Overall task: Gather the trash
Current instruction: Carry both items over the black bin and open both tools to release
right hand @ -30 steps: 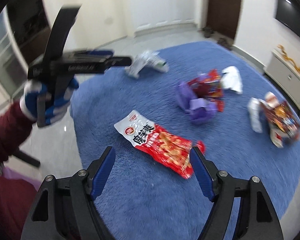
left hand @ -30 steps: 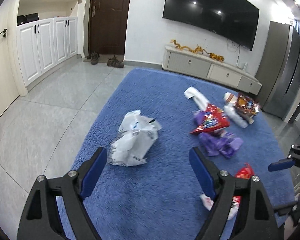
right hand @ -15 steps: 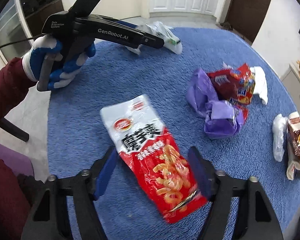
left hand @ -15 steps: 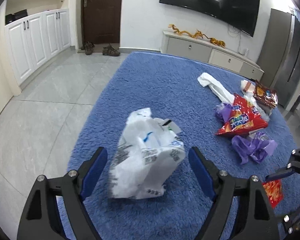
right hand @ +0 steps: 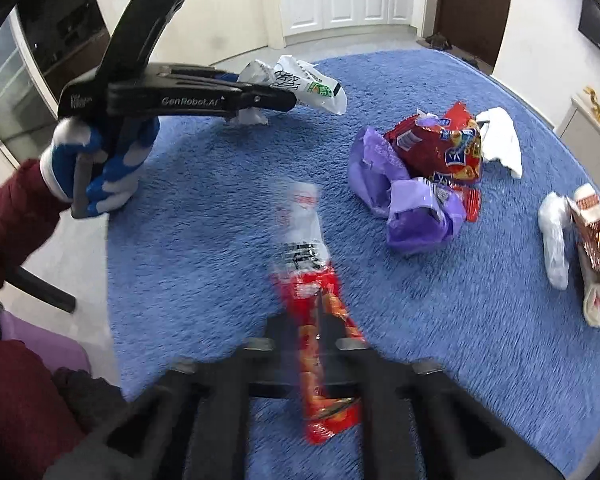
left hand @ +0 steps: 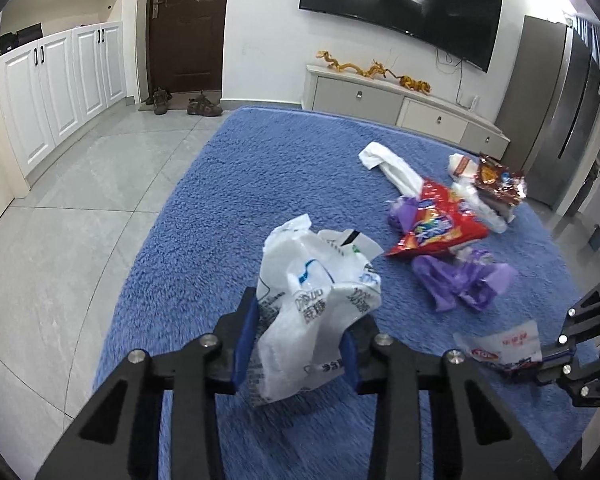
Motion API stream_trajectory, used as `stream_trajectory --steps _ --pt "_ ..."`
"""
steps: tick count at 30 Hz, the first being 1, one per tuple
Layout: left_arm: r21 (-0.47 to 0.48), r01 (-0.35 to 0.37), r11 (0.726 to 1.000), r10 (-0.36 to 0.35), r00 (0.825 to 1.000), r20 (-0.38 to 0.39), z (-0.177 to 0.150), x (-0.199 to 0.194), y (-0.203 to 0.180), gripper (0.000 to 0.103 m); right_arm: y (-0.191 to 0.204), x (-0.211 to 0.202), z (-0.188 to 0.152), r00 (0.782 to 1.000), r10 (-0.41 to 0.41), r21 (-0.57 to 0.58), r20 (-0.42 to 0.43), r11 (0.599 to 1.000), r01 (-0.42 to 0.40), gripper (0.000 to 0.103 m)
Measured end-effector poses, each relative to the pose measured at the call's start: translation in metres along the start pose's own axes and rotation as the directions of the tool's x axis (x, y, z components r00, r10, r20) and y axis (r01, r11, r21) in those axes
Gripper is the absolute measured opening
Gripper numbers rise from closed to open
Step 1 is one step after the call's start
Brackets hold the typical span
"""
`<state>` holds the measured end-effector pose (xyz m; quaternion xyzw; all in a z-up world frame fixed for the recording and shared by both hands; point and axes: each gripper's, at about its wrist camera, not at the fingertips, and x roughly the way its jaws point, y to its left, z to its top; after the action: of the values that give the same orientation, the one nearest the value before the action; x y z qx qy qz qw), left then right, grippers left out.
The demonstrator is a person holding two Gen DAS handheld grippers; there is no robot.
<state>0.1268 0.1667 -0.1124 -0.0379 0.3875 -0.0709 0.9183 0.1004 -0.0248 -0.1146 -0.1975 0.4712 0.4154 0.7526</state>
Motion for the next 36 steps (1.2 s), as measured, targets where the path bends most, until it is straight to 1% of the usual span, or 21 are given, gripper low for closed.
stream_trajectory --steps 3,7,10,12,13,16,19,20,24,26,29,33,36 --pt "-0.006 0.0 1.0 0.0 1.0 0.016 -0.004 -0.016 -0.006 0.033 0.001 -0.01 -0.007 1.0 -0.009 0.022 0.02 1.0 0.009 0.001" --pt "0.007 -0.006 1.0 0.006 1.0 0.025 -0.014 -0.036 -0.019 0.033 -0.004 -0.029 -0.024 0.997 0.003 0.098 0.08 0.995 -0.011 0.002" --pt "0.02 0.001 1.0 -0.001 1.0 0.026 -0.024 -0.051 -0.033 0.032 -0.007 -0.038 -0.034 0.992 -0.009 0.142 0.123 0.99 -0.008 0.001" --pt "0.029 0.008 1.0 -0.008 1.0 0.027 -0.029 -0.06 -0.044 0.032 -0.013 -0.055 -0.046 0.987 -0.021 0.183 0.159 0.983 -0.009 0.001" --pt "0.034 0.009 0.999 -0.01 1.0 0.029 -0.03 -0.063 -0.048 0.032 -0.022 -0.064 -0.05 0.985 -0.026 0.197 0.171 0.98 -0.009 0.001" --pt "0.055 0.019 0.998 -0.022 0.999 0.038 -0.03 -0.073 -0.066 0.032 -0.03 -0.086 -0.07 0.975 -0.068 0.254 0.21 0.967 0.013 0.001" --pt "0.088 0.037 0.995 -0.041 0.998 0.05 -0.026 -0.083 -0.088 0.032 -0.041 -0.112 -0.097 0.96 -0.108 0.325 0.257 0.946 0.019 0.001" --pt "0.099 0.043 0.994 -0.048 0.997 0.053 -0.025 -0.086 -0.095 0.032 -0.042 -0.114 -0.104 0.955 -0.124 0.348 0.27 0.937 0.023 0.001" --pt "0.155 0.08 0.985 -0.089 0.995 0.048 -0.017 -0.09 -0.136 0.032 -0.063 -0.145 -0.141 0.924 -0.202 0.45 0.326 0.892 0.037 0.001" --pt "0.176 0.103 0.979 -0.112 0.993 0.04 -0.014 -0.088 -0.158 0.032 -0.067 -0.158 -0.162 0.91 -0.238 0.489 0.34 0.871 0.046 0.001" --pt "0.219 0.141 0.965 -0.15 0.989 0.021 -0.007 -0.083 -0.197 0.032 -0.081 -0.175 -0.194 0.885 -0.304 0.563 0.353 0.825 0.059 0.001" --pt "0.296 0.196 0.935 -0.203 0.979 -0.008 0.004 -0.071 -0.257 0.032 -0.105 -0.197 -0.242 0.85 -0.391 0.665 0.353 0.744 0.067 0.001" --pt "0.357 0.237 0.904 -0.24 0.97 -0.037 0.011 -0.059 -0.306 0.032 -0.122 -0.206 -0.274 0.828 -0.447 0.73 0.337 0.68 0.069 0.001"
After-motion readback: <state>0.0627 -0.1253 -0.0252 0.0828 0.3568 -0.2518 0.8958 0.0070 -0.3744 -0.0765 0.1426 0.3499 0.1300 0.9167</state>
